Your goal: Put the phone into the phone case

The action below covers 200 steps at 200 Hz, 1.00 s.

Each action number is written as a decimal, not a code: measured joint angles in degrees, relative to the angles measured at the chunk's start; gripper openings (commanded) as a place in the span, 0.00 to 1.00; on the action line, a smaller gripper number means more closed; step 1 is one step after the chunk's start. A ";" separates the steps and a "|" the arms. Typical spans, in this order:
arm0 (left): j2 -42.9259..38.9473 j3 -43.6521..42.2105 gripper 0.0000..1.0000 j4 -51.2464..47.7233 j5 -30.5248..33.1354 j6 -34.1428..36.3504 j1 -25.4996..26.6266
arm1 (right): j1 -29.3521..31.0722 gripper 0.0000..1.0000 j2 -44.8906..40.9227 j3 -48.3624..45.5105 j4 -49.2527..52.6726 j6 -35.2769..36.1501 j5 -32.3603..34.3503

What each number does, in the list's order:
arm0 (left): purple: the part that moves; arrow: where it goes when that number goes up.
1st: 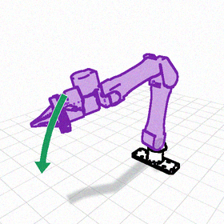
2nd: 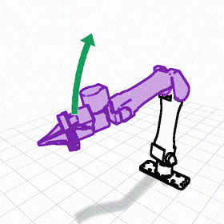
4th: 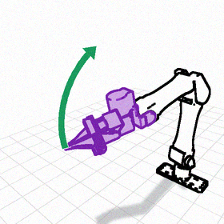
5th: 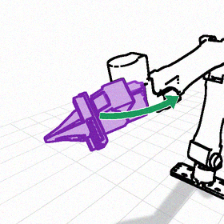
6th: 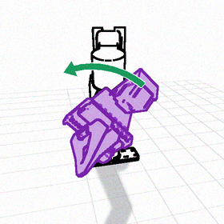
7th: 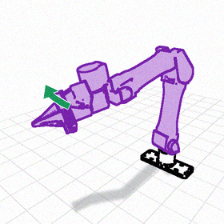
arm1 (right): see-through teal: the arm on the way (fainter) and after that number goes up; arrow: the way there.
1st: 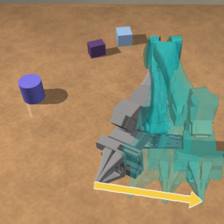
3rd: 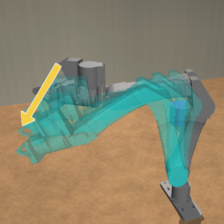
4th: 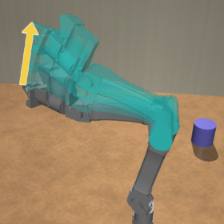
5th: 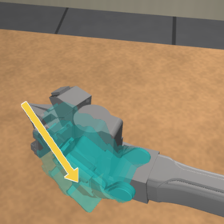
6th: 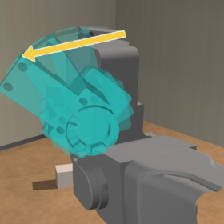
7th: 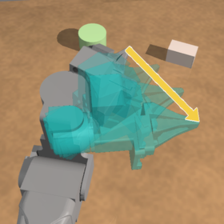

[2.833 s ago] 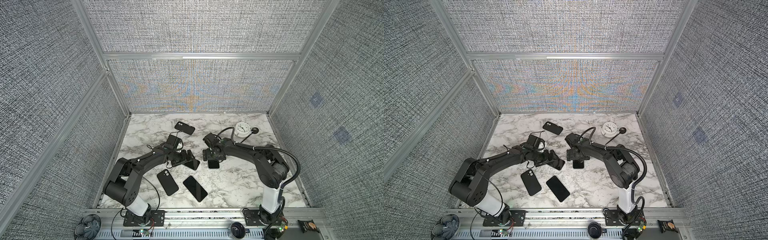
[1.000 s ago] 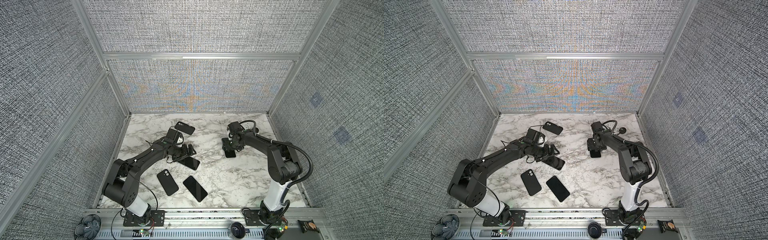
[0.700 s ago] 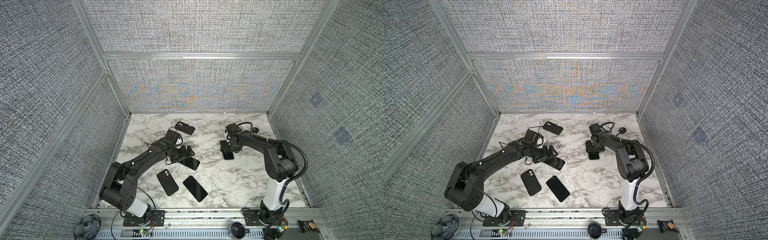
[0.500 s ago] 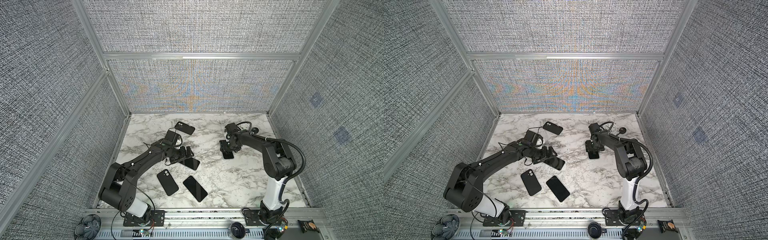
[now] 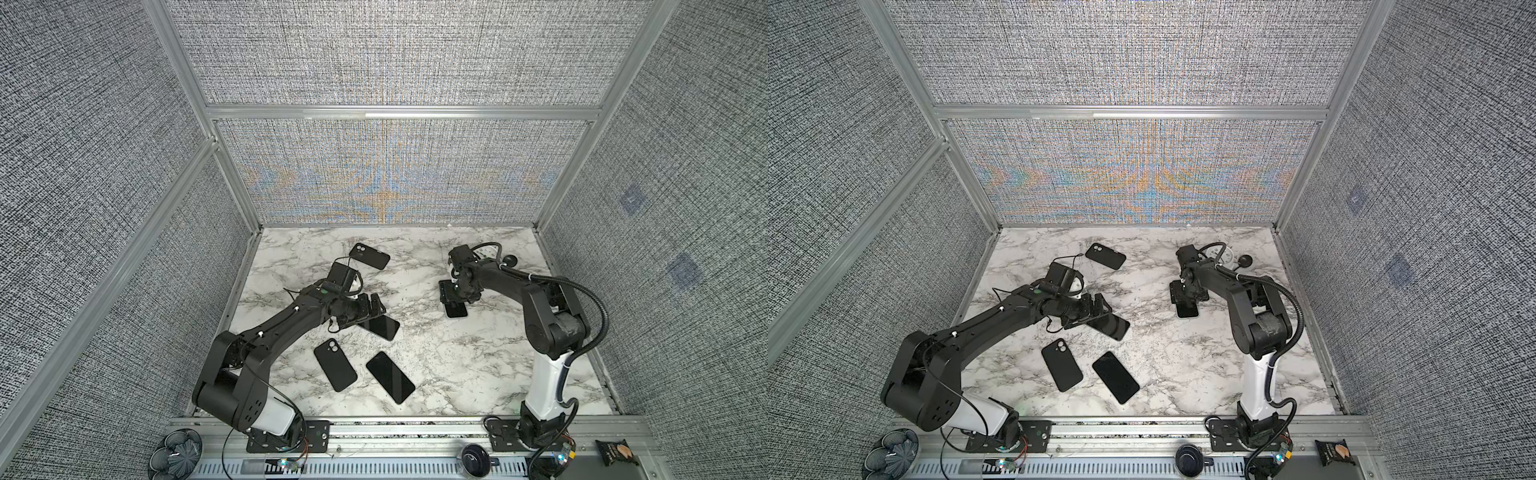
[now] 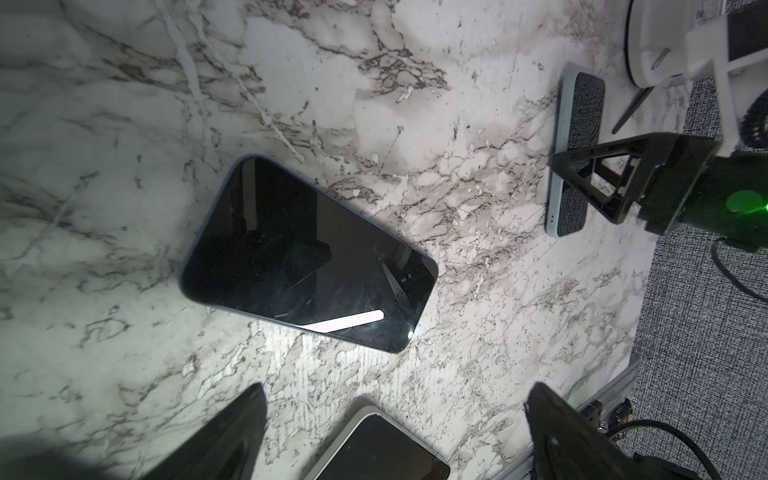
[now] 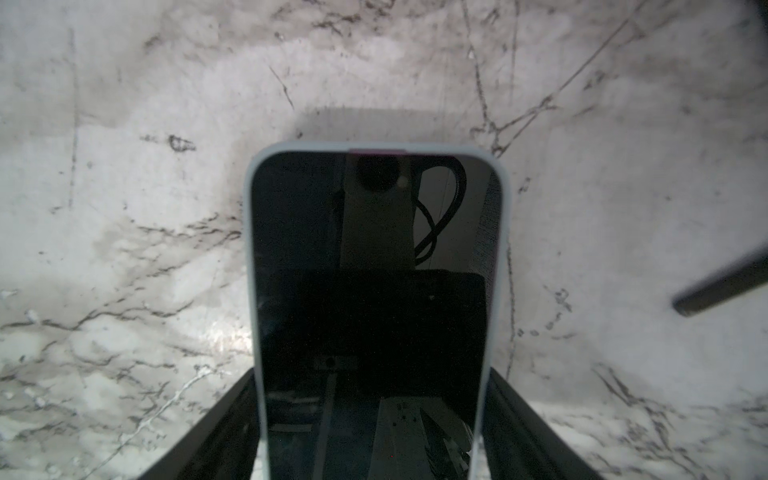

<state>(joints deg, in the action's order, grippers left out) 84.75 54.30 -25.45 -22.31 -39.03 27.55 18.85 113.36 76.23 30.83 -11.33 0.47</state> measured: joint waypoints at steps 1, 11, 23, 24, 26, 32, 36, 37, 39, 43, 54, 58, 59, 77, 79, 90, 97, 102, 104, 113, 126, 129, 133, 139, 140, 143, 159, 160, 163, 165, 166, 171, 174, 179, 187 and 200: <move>-0.09 -0.02 0.98 -0.02 0.09 0.00 0.00 | 0.00 0.81 0.00 0.00 0.00 0.00 0.00; -0.68 -0.24 0.98 -0.22 0.61 0.02 0.02 | 0.00 0.84 0.00 0.00 0.00 0.00 0.04; -1.20 -0.48 0.98 -0.39 1.18 0.02 0.00 | 0.09 0.87 0.04 -0.02 -0.24 -0.13 0.22; -1.25 -0.52 0.98 -0.39 1.22 0.00 0.00 | 0.09 0.87 0.04 -0.02 -0.24 -0.15 0.24; -1.31 -0.57 0.98 -0.39 1.25 0.02 0.00 | 0.11 0.87 0.04 -0.02 -0.28 -0.20 0.31; -1.44 -0.70 0.98 -0.42 1.33 0.00 0.00 | 0.15 0.88 0.02 -0.07 -0.44 -0.22 0.39; -1.53 -0.79 0.98 -0.39 1.38 0.00 0.00 | 0.17 0.89 0.00 -0.11 -0.52 -0.22 0.50; -1.55 -0.83 0.98 -0.39 1.38 0.00 0.00 | 0.17 0.90 -0.02 -0.13 -0.57 -0.22 0.52; -1.60 -0.87 0.98 -0.39 1.36 0.00 0.00 | 0.20 0.90 -0.04 -0.17 -0.61 -0.22 0.55; -1.66 -0.98 0.98 -0.42 1.38 0.00 0.00 | 0.22 0.91 -0.13 -0.24 -0.68 -0.22 0.61; -1.70 -1.09 0.98 -0.50 1.38 0.00 0.00 | 0.22 0.93 -0.46 -0.57 -0.94 -0.31 0.61; -1.70 -1.11 0.98 -0.50 1.38 0.00 0.00 | 0.20 0.93 -0.63 -0.70 -0.85 -0.39 0.72; -1.70 -1.11 0.98 -0.50 1.38 0.00 0.00 | 0.20 0.93 -0.68 -0.70 -0.83 -0.39 0.76; -2.12 -1.11 0.98 -0.92 1.40 0.00 0.00 | 0.20 0.94 -1.66 -1.14 0.17 -0.63 0.90; -2.25 -1.11 0.98 -1.03 1.40 0.00 0.00 | 0.20 0.94 -1.86 -1.18 0.26 -0.63 0.98; -2.95 -1.11 0.98 -1.55 1.42 0.00 0.00 | 0.20 0.94 -2.86 -1.22 0.70 -0.63 1.20; -3.52 -1.11 0.98 -1.81 1.46 0.00 0.00 | 0.20 0.94 -3.61 -1.22 0.87 -0.63 1.40; -3.98 -1.11 0.98 -2.03 1.62 0.02 0.00 | 0.20 0.94 -4.28 -1.22 1.07 -0.63 1.53; -4.20 -1.11 0.98 -2.12 1.75 0.02 0.00 | 0.20 0.94 -4.55 -1.22 1.11 -0.63 1.62; -5.22 -1.05 0.98 -2.69 2.01 0.02 0.00 | 0.35 0.94 -5.92 -1.22 1.55 -0.63 1.60; -6.58 -0.87 0.98 -3.48 2.73 0.00 0.00 | 1.14 0.94 -8.59 -1.62 2.01 -0.61 1.99; -6.95 -0.83 0.98 -3.76 2.84 0.02 -0.02 | 1.40 0.94 -9.25 -1.79 1.99 -0.59 1.88; -7.32 -0.79 0.98 -4.02 2.84 0.02 -0.09 | 1.84 0.94 -10.14 -2.05 2.01 -0.57 1.64; -7.91 -0.79 0.98 -4.55 2.84 0.02 -0.28 | 2.62 0.93 -11.47 -2.49 2.03 -0.50 1.33; -7.98 -0.79 0.98 -4.61 2.86 0.02 -0.31 | 2.86 0.94 -11.82 -2.62 2.01 -0.46 1.27; -8.26 -0.79 0.98 -4.85 2.93 0.02 -0.39 | 3.32 0.93 -12.46 -2.91 1.95 -0.35 1.07; -9.44 -0.79 0.98 -6.05 4.26 0.07 -1.36 | 6.58 0.92 -15.26 -4.31 1.99 0.31 0.17; -9.49 -0.79 0.98 -6.10 4.31 0.07 -1.42 | 6.78 0.92 -15.37 -4.35 1.99 0.37 0.09; -9.64 -0.79 0.98 -6.34 4.33 0.09 -1.66 | 7.52 0.92 -15.76 -4.55 1.99 0.63 -0.09; -9.77 -0.79 0.98 -6.45 4.35 0.09 -1.86 | 8.02 0.92 -16.00 -4.66 1.99 0.79 -0.24; -9.84 -0.79 0.98 -6.54 4.33 0.11 -1.97 | 8.39 0.92 -16.15 -4.72 1.99 0.85 -0.39; -10.01 -0.79 0.98 -6.84 4.37 0.20 -2.36 | 9.66 0.91 -16.61 -4.92 1.95 1.20 -0.83; -10.19 -0.79 0.98 -7.08 4.37 0.22 -2.69 | 10.43 0.91 -16.83 -4.98 1.92 1.42 -0.94; -10.34 -0.83 0.98 -7.32 4.37 0.24 -3.13 | 11.65 0.91 -17.07 -5.05 1.92 1.81 -1.07; -10.51 -0.96 0.99 -7.50 4.39 0.26 -3.87 | 14.03 0.90 -17.31 -5.05 1.75 2.69 -1.60; -10.56 -1.51 0.98 -7.39 4.42 0.26 -5.16 | 17.40 0.90 -17.27 -5.05 0.98 4.22 -2.47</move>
<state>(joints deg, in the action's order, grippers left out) 74.19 52.80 -32.84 -17.89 -38.76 22.39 36.25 96.09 71.18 31.81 -7.11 -2.00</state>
